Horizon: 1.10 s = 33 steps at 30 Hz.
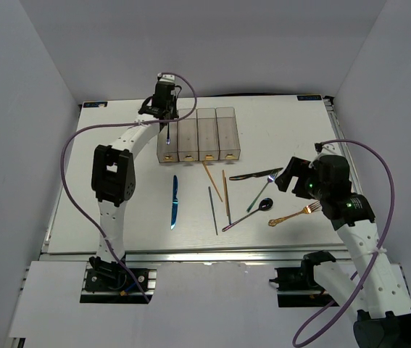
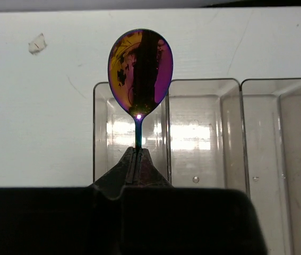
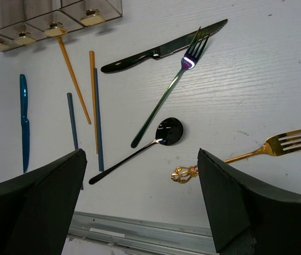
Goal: Sort the eating utensils into containers
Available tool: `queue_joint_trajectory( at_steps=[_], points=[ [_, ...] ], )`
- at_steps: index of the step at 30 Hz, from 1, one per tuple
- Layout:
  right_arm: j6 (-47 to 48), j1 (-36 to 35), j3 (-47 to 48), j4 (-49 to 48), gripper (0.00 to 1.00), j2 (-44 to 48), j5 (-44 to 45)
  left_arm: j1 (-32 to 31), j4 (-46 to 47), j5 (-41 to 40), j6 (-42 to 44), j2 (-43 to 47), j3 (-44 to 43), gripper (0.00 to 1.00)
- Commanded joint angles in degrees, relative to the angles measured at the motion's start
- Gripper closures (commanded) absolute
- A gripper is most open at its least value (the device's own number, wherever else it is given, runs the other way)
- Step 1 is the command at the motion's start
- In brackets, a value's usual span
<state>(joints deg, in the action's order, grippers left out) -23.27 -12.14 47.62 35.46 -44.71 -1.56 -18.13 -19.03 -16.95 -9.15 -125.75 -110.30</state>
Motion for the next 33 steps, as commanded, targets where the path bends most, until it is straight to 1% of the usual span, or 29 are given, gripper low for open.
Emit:
queue_joint_trajectory(
  at_steps=[1, 4, 5, 11, 12, 16, 18, 19, 20, 22, 23, 26, 27, 29, 30, 31, 32, 33],
  points=[
    [1.1, -0.3, 2.4, -2.6, 0.11, 1.4, -3.3, 1.1, 5.8, 1.5, -0.8, 1.4, 0.9, 1.0],
    [0.9, -0.3, 2.9, -3.1, 0.11, 1.7, -4.9, 1.6, 7.2, 2.3, -1.5, 1.3, 2.5, 1.0],
    [0.9, -0.3, 3.0, -3.1, 0.11, 1.9, -4.9, 1.8, 8.2, 3.3, -1.7, 1.1, 3.3, 1.0],
    [0.9, -0.3, 2.0, -3.7, 0.11, 1.7, -4.2, 1.9, 9.1, 3.5, -3.8, 0.7, 5.6, 1.0],
    [0.9, -0.3, 1.9, -3.6, 0.11, 1.5, -4.3, 1.9, 10.6, 3.2, -4.3, 1.6, 8.1, 0.99],
    [0.9, -0.3, 1.9, -3.6, 0.11, 0.9, -3.4, 2.0, 13.6, 4.0, -5.4, 3.7, 12.8, 0.92],
    [0.9, -0.3, 2.0, -3.6, 0.11, 0.8, -3.2, 2.0, 13.8, 4.4, -5.7, 4.0, 13.4, 0.81],
    [1.1, -0.3, 2.1, -3.5, 0.11, 0.4, -3.6, 2.0, 13.8, 4.2, -5.9, 4.4, 13.7, 0.69],
    [1.3, -0.3, 2.0, -3.4, 0.11, 0.3, -4.0, 2.0, 13.6, 3.9, -6.0, 4.7, 13.8, 0.62],
    [1.5, -0.4, 2.0, -3.5, 0.11, -0.3, -4.6, 2.0, 13.8, 3.8, -6.0, 5.8, 14.0, 0.53],
    [1.5, -0.5, 2.1, -3.3, 0.11, -0.8, -4.5, 2.0, 13.8, 3.9, -6.0, 7.2, 13.9, 0.44],
    [1.1, -0.8, 2.2, -3.0, 0.11, -2.6, -3.8, 2.0, 13.1, 3.6, -6.3, 9.9, 12.9, 0.33],
    [0.5, -1.2, 2.1, -3.0, 0.11, -3.5, -2.6, 2.0, 12.9, 3.5, -6.6, 12.1, 12.6, 0.02],
    [-1.2, -2.8, 2.1, -2.8, 0.11, -4.5, 0.5, 2.0, 12.3, 4.4, -7.5, 14.6, 12.0, 0.02],
    [-2.0, -3.8, 2.0, -2.8, 0.11, -5.5, 4.9, 2.0, 11.7, 4.8, -8.1, 17.5, 12.0, 0.02],
    [-4.8, -5.0, 2.0, -2.2, 0.11, -6.2, 7.9, 1.9, 11.0, 5.5, -8.9, 19.2, 12.3, 0.02],
    [-6.7, -8.0, 2.0, -2.2, 0.11, -6.7, 10.7, 1.8, 10.1, 5.5, -10.7, 20.9, 12.9, 0.02],
    [-10.4, -9.6, 1.0, -2.7, 0.11, -7.8, 15.7, 1.6, 6.6, 4.6, -12.0, 24.5, 13.4, 0.02]
  ],
)
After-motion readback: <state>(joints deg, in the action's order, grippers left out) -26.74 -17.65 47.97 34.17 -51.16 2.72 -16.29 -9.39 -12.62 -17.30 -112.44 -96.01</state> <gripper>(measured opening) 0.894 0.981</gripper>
